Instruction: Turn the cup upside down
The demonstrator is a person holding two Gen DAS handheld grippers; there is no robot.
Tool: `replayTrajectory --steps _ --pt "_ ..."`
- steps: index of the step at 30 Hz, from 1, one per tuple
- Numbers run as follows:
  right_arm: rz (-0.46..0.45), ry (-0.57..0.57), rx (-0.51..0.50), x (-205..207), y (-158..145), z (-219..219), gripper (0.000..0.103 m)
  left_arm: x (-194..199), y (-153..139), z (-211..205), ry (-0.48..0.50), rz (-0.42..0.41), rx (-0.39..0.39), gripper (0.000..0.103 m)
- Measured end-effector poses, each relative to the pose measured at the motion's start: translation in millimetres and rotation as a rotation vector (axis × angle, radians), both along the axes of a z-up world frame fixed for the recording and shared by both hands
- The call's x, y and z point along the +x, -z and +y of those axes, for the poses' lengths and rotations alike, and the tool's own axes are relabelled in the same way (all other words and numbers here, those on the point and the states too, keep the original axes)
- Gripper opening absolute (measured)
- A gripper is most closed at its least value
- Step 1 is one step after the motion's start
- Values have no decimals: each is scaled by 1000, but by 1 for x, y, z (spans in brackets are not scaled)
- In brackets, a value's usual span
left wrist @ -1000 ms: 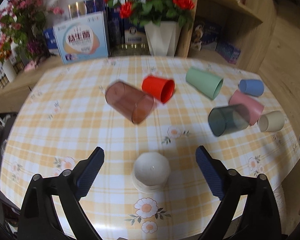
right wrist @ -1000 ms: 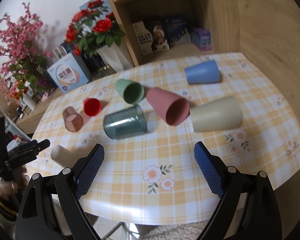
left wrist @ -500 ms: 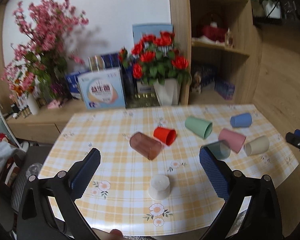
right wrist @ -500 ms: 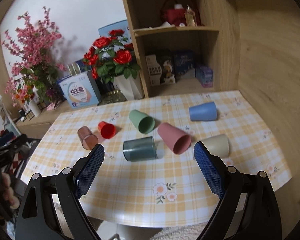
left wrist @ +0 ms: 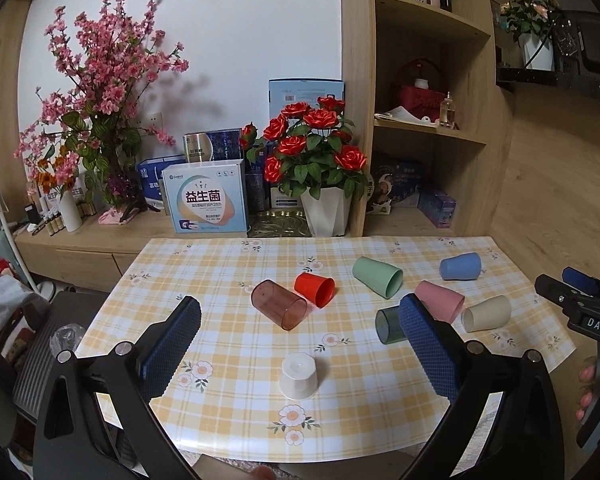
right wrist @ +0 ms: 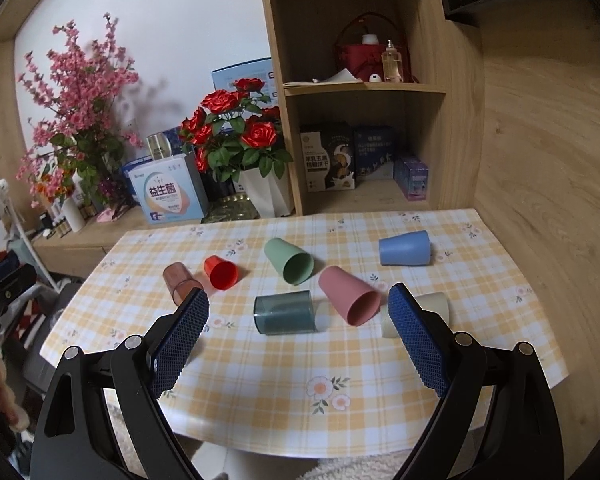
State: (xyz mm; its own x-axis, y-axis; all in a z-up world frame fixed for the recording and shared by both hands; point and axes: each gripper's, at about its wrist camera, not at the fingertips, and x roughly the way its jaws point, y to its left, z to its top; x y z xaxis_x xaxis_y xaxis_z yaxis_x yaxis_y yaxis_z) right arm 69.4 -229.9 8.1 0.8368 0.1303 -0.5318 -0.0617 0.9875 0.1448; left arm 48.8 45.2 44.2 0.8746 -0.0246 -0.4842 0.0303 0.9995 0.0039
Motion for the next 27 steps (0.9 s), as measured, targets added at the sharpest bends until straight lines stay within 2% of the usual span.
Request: replayTrajectory --steps 27 --pt "-11 3 -13 -5 -7 0 88 -3 -2 -11 39 12 5 97"
